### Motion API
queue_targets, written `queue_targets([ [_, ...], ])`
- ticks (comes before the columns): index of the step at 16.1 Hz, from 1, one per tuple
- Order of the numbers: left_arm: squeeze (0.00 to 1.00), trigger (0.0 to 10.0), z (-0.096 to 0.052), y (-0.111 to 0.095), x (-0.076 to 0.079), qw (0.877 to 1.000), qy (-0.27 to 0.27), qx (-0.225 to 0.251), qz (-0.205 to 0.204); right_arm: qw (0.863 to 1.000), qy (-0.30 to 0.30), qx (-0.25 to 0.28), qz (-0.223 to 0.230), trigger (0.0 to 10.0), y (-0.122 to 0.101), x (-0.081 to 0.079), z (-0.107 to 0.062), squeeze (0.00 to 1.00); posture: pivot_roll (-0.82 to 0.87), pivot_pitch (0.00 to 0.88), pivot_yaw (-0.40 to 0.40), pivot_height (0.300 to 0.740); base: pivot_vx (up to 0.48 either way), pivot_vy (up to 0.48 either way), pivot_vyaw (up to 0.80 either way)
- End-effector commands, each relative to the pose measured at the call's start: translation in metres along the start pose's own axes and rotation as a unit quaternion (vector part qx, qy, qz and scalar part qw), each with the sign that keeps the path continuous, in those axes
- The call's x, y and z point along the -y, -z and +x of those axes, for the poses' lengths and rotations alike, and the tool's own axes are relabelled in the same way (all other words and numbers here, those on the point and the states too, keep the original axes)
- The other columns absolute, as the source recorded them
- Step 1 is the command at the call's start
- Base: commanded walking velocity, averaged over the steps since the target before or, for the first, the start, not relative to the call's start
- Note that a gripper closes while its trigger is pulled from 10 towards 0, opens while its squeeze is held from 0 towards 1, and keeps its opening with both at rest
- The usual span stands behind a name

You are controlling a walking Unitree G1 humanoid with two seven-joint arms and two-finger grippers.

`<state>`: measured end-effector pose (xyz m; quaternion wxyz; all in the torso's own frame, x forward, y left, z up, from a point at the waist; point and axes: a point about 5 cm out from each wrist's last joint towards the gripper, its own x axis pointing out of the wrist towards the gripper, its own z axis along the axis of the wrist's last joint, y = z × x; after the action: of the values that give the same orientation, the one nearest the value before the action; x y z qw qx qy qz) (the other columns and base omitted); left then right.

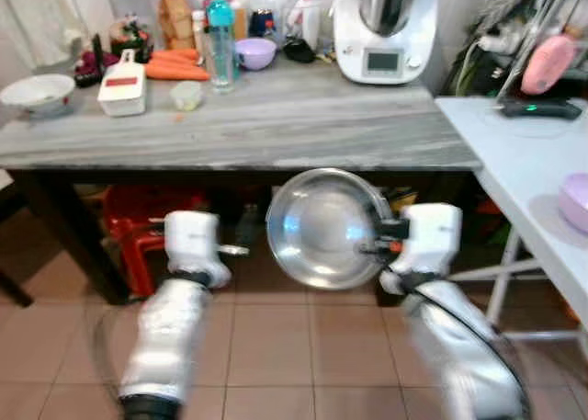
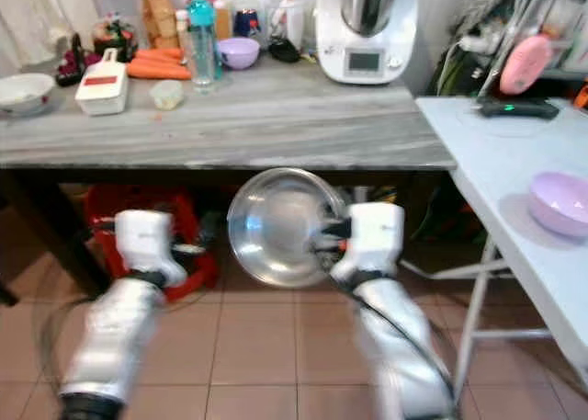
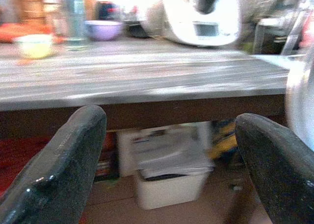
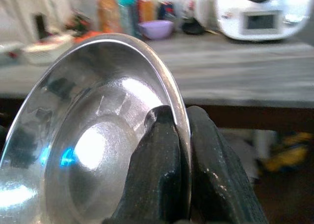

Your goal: Setting the table

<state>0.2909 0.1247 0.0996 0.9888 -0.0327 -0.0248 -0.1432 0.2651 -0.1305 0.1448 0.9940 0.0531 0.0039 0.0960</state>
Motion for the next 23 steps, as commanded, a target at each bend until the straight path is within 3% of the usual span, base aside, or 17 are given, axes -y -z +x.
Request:
queue_targets([
  [1,0.00,10.0,-0.001,-0.004,-0.012,1.000,-0.013,0.004,0.013,1.000,-0.016,0.022,0.005,10.0,-0.010,-0.009,0.002,0.00,-0.09,0.000,-0.025,0.740,0.315,0.000,0.00],
  [7,0.00,10.0,0.006,-0.019,-0.005,1.000,-0.001,0.029,0.012,1.000,-0.007,0.026,0.002,10.0,-0.012,-0.006,0.001,0.00,-0.09,0.000,-0.026,0.740,0.318,0.000,0.00],
  [16,0.00,10.0,0.005,-0.018,-0.005,1.000,0.002,0.024,0.012,0.999,-0.004,0.031,0.002,10.0,-0.013,-0.007,0.002,0.00,-0.09,0.000,-0.020,0.740,0.323,0.000,0.55],
  [19,0.00,10.0,0.005,-0.018,-0.006,1.000,0.002,0.022,0.013,1.000,0.007,0.027,0.009,10.0,-0.012,-0.006,0.003,0.00,-0.09,0.000,-0.018,0.740,0.324,0.000,0.00],
  [23,0.00,10.0,0.005,-0.018,-0.005,1.000,0.004,0.022,0.013,1.000,0.009,0.026,0.012,10.0,-0.011,-0.005,0.004,0.00,-0.09,0.000,-0.017,0.740,0.325,0.000,-0.73],
])
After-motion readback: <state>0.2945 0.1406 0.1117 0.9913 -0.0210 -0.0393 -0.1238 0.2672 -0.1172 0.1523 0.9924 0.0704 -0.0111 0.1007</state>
